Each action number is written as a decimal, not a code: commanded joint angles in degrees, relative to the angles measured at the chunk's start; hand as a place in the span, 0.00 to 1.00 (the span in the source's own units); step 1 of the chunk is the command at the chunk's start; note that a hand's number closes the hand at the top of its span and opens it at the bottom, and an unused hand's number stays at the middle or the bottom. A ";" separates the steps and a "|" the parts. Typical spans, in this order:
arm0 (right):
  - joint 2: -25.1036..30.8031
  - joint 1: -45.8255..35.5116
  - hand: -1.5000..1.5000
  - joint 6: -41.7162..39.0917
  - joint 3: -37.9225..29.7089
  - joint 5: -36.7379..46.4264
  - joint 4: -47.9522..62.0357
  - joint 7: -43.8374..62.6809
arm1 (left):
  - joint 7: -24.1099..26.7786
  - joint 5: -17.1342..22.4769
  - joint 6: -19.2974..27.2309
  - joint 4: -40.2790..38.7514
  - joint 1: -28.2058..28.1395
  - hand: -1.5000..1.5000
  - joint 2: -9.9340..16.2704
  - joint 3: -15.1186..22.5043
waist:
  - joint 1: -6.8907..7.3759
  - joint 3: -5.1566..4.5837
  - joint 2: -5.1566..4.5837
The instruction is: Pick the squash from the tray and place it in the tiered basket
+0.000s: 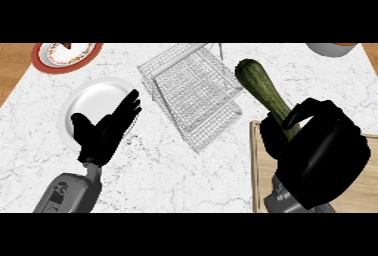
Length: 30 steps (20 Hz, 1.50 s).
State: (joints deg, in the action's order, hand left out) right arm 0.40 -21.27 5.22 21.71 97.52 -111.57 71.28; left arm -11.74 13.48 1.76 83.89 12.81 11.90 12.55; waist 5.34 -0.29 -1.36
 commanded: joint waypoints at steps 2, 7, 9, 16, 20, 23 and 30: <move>-0.38 -11.19 1.00 -0.82 -7.47 -5.18 8.01 13.93 | -1.03 -0.21 -0.43 0.46 1.64 0.50 -0.39 0.85 | 1.74 0.23 -0.16; -0.39 -19.70 0.00 8.86 -14.26 -10.93 13.02 12.81 | -0.16 -0.58 -0.94 -0.89 2.12 0.50 -1.40 1.80 | 2.97 0.39 -0.82; -0.39 -22.40 0.00 11.38 -14.47 -12.36 16.42 12.62 | -0.49 -0.23 -1.27 -0.99 2.72 0.50 -1.36 1.58 | 3.76 0.35 -0.85; -0.39 -33.71 0.00 19.46 -19.13 -14.53 31.14 5.83 | -0.37 -0.53 -1.15 -2.23 4.80 0.50 -2.13 1.41 | 3.96 0.18 -1.11; -0.39 -37.48 0.00 24.83 -20.77 -8.03 37.14 4.97 | -1.02 -0.44 -1.11 -2.08 4.35 0.50 -1.74 1.09 | 3.22 0.13 -0.75; -0.39 -40.33 0.00 26.68 -22.78 -2.97 39.36 7.04 | -1.28 -1.17 -0.58 -2.00 3.37 0.50 -1.76 1.59 | 2.53 0.12 -0.23; -0.39 -38.91 0.00 26.53 -25.97 3.57 33.31 13.78 | -0.42 -1.16 0.39 -3.32 2.94 0.50 -1.75 0.07 | -0.28 0.13 1.24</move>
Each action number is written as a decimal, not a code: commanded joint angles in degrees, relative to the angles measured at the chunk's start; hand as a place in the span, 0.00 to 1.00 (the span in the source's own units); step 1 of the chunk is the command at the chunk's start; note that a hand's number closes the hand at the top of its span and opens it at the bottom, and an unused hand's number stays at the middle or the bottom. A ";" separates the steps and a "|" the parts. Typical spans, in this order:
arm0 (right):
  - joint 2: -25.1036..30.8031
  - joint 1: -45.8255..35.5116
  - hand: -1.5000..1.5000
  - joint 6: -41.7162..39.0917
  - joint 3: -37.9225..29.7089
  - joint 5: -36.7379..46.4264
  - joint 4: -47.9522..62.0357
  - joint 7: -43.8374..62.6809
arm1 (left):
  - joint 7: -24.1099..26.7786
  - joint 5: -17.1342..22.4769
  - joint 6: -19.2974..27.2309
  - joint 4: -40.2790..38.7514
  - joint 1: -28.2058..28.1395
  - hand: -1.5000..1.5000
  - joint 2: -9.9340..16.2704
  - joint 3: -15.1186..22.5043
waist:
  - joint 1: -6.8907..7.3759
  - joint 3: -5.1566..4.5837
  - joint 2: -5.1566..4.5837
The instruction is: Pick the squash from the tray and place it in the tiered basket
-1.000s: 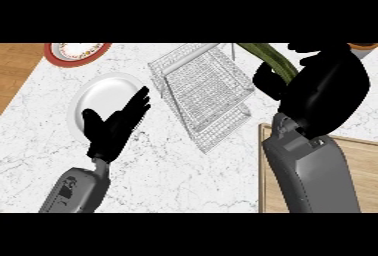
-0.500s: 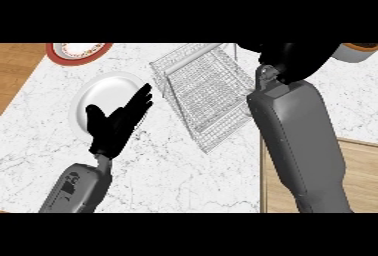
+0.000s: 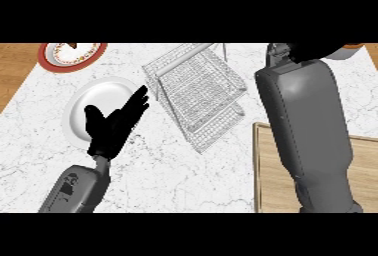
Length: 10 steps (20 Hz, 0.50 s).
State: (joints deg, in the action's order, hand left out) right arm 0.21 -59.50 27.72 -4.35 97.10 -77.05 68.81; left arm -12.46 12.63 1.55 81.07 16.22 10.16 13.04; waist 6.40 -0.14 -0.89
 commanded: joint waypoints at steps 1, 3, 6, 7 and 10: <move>-0.20 -1.62 0.00 2.99 -1.23 4.30 -2.21 16.28 | -1.07 0.32 0.52 0.50 -0.48 0.50 0.76 -1.10 | -1.25 0.03 1.11; -0.20 -0.34 0.00 0.45 0.83 2.71 -4.85 16.33 | -0.82 0.73 0.34 -0.57 -0.33 0.50 -0.11 -1.02 | -1.98 0.01 1.34; -0.20 2.17 0.00 -2.79 4.13 0.72 -8.39 16.39 | 1.42 0.07 0.03 -1.96 -2.10 0.50 -0.04 -0.87 | -2.04 -0.03 1.63; -0.20 3.49 0.00 -4.42 5.46 -0.64 -10.77 16.40 | -0.70 0.30 0.95 -1.16 -0.95 0.50 -0.35 -1.04 | -2.80 0.06 2.20; -0.21 7.00 0.00 -7.28 8.94 -4.38 -15.36 16.43 | 0.86 0.64 0.72 -1.77 -2.39 0.50 -0.27 -1.67 | -3.29 0.02 2.73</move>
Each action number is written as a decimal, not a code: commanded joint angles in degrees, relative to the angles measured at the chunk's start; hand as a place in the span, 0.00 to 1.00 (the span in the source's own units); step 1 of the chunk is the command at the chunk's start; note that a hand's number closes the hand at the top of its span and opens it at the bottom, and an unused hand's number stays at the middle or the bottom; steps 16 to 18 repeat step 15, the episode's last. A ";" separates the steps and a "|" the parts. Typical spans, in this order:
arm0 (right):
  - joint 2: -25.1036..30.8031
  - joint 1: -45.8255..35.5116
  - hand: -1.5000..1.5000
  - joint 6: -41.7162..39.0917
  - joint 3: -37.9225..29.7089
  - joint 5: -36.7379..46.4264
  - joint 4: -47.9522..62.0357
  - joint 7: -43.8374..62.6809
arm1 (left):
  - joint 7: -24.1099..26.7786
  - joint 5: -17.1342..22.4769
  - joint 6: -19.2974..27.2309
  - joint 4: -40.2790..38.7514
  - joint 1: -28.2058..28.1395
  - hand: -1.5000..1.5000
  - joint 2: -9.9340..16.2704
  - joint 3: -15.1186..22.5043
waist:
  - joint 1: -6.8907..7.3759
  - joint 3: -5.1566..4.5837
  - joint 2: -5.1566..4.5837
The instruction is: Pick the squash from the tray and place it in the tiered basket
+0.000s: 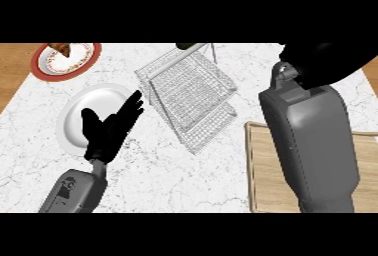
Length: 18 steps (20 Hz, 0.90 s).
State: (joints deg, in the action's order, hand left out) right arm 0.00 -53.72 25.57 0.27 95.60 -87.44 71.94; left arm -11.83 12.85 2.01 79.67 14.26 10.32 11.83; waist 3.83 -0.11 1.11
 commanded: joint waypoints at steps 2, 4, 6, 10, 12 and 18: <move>0.00 3.76 0.00 -6.23 7.10 -3.85 -8.41 13.31 | 0.91 0.40 0.38 -1.27 -0.03 0.50 0.27 -1.63 | -1.86 -0.04 0.88; 0.00 4.59 0.00 -8.98 8.56 -4.79 -11.75 13.32 | 0.10 0.55 0.27 -0.86 -1.16 0.50 0.45 -1.36 | -2.18 -0.05 1.40; 0.00 8.05 0.00 -8.94 10.49 -5.36 -15.13 13.32 | 0.29 0.24 0.50 -1.05 -1.28 0.50 0.33 -1.25 | -3.06 0.00 1.53; 0.00 13.03 0.00 -10.71 12.82 -5.18 -22.48 13.32 | 0.47 0.65 1.00 -0.86 -2.78 0.50 1.06 -2.53 | -4.57 0.00 2.20; 0.00 15.03 0.00 -13.09 15.06 -4.94 -25.38 13.32 | -0.23 0.30 1.42 -0.44 -2.52 0.50 0.80 -2.09 | -5.26 -0.01 2.35; 0.00 18.03 0.00 -14.42 17.08 -3.87 -31.39 13.31 | 0.67 1.01 0.62 -0.80 -3.64 0.50 1.89 -3.34 | -6.17 -0.09 2.47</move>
